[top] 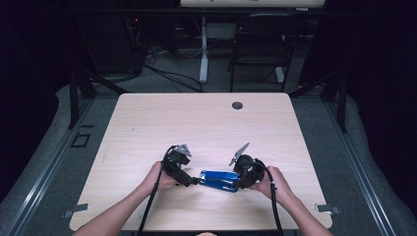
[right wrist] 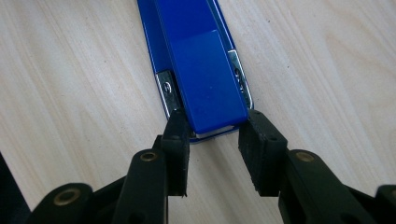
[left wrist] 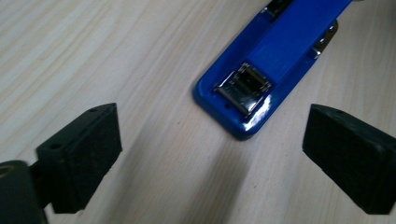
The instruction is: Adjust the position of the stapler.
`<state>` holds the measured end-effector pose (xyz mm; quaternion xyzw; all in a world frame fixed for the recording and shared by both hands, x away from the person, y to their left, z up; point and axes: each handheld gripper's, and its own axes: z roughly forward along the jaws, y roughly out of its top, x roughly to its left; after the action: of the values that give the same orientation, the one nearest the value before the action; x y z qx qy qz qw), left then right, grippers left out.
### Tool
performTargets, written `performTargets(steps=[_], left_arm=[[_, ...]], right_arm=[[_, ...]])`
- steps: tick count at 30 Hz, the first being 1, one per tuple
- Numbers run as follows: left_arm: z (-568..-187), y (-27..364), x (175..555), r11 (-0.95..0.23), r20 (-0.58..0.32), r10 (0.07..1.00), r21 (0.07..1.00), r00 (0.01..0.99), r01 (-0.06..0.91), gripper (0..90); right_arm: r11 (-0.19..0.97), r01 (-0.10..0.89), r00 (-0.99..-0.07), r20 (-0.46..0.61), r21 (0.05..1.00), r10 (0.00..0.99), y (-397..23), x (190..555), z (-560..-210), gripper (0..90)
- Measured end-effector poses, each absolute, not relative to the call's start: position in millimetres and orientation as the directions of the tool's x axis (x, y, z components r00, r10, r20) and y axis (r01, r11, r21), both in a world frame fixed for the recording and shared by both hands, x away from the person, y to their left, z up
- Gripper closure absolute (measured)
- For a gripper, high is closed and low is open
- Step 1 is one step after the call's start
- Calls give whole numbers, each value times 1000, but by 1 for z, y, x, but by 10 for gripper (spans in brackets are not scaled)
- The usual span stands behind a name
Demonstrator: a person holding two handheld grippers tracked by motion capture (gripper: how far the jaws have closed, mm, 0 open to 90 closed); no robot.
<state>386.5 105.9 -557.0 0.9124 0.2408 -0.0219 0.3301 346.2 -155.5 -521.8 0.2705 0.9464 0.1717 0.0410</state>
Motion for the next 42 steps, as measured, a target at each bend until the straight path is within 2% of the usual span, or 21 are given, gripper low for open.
performTargets(steps=[12,21,42], left_arm=[[-557,89,386,-684,-182,349,621,919,383,324],[-561,78,385,-706,-181,281,627,942,331,446],[-560,76,384,-712,-181,284,618,941,334,512]], right_arm=[[786,512,-845,37,345,534,-157,347,-522,665],[775,531,-834,49,342,549,-160,346,-521,680],[768,520,-825,-13,375,565,-161,347,-523,709]])
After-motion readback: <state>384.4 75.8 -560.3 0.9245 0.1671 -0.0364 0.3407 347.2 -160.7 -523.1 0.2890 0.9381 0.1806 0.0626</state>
